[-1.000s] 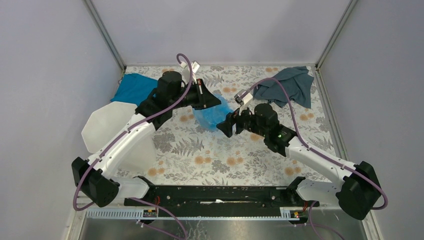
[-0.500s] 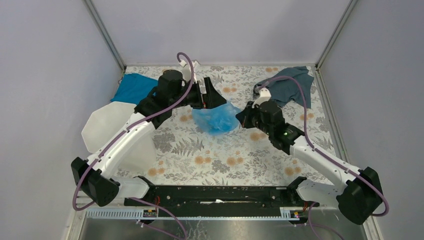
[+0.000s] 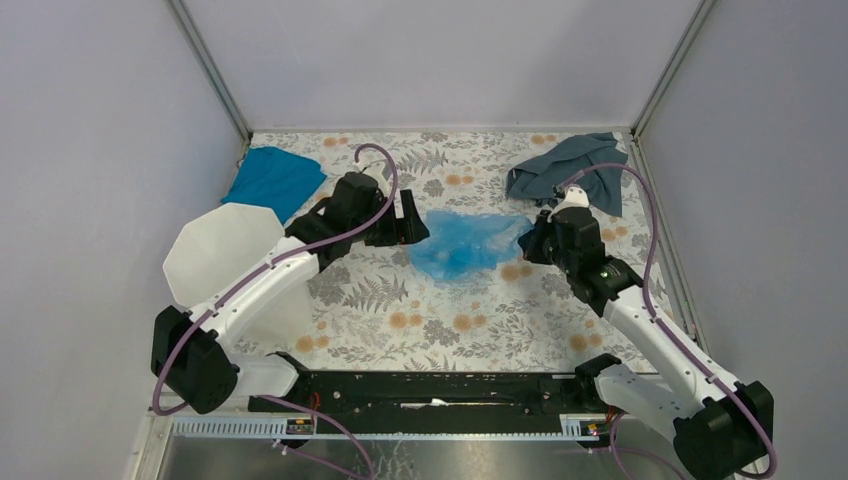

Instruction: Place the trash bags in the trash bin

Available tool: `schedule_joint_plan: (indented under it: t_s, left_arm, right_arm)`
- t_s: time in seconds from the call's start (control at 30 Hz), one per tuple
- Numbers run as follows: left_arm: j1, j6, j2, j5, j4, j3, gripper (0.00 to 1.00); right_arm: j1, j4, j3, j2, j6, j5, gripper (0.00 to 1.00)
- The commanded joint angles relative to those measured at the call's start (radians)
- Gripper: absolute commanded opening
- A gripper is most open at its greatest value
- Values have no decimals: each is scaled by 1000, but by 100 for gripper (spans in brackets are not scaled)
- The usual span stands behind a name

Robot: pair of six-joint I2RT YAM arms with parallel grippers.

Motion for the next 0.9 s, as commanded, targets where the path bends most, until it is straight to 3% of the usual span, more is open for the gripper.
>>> schedule_joint_plan:
  t_s: [0.0,0.13,0.27,0.43,0.67,0.77,0.87]
  left_arm:
    - [3,23,-53,50,119,-57,82]
    - [9,37,-38,289,244,-113,82]
    - [13,40,-15,384,328,-117,92]
    - [13,28,74,542,436,-130,95]
    - [12,12,119,534,499,-201,98]
    - [-4,-7,119,547,530,-230,93]
    - [-7,-24,102,552,535,-255,77]
  right_arm:
    - [-61,-41,6,-2,-43,24,0]
    - [-118,-35,11,37,-64,-19,0]
    - [-176,-37,34,95,-81,-56,0]
    - [-221,-24,50,132,-93,-144,0]
    - [-250,4,39,137,-101,-202,0]
    - [-252,8,36,146,-99,-218,0]
    - [-253,6,34,145,-99,-226,0]
